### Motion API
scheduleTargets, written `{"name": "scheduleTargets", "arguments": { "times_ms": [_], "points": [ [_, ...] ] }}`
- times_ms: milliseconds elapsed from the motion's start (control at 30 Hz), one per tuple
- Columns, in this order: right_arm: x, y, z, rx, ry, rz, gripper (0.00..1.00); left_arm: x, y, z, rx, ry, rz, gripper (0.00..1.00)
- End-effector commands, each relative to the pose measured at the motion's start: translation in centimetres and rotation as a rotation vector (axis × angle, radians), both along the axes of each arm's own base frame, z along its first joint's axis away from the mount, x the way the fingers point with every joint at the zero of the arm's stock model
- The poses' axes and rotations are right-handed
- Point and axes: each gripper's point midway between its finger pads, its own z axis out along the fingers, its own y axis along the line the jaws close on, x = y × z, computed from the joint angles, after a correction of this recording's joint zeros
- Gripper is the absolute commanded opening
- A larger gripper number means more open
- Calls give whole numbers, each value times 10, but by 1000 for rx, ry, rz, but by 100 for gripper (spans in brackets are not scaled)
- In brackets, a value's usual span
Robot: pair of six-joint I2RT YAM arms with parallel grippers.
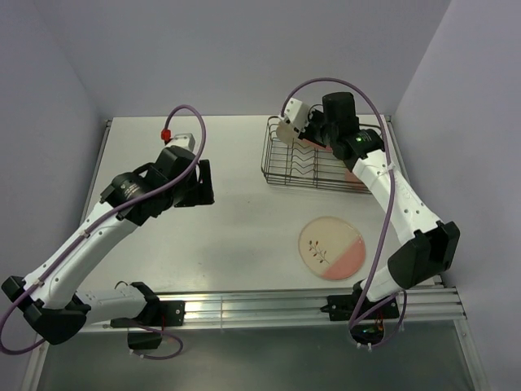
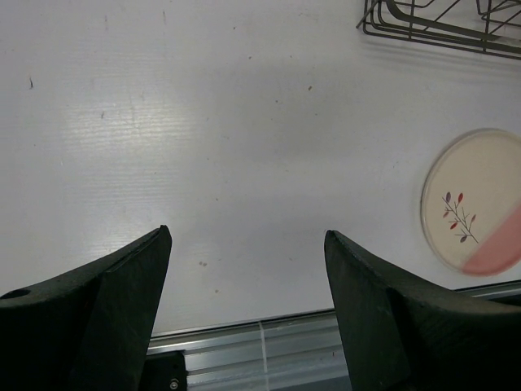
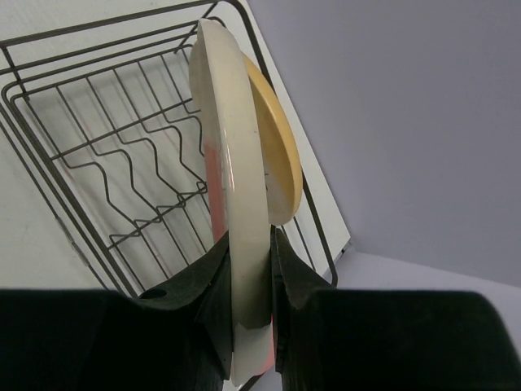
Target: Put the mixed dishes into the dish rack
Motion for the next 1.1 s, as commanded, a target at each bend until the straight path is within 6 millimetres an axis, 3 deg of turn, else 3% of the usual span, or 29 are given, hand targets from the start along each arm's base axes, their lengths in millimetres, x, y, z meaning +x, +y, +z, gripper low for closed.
{"name": "scheduleTargets", "arguments": {
  "times_ms": [0,467,767,1067],
  "points": [
    [20,9,75,20,-239,75,0,11,4,17,-10,-51,23,82],
    [49,4,40,-62,-157,109,0,23,14,12,-11,-36,77,83],
    [55,5,21,-78,-113,128,0,28,17,8,-12,-22,95,83],
    [59,2,-12,-115,-42,141,0,30,18,2,-27,-2,106,83]
  ]
}}
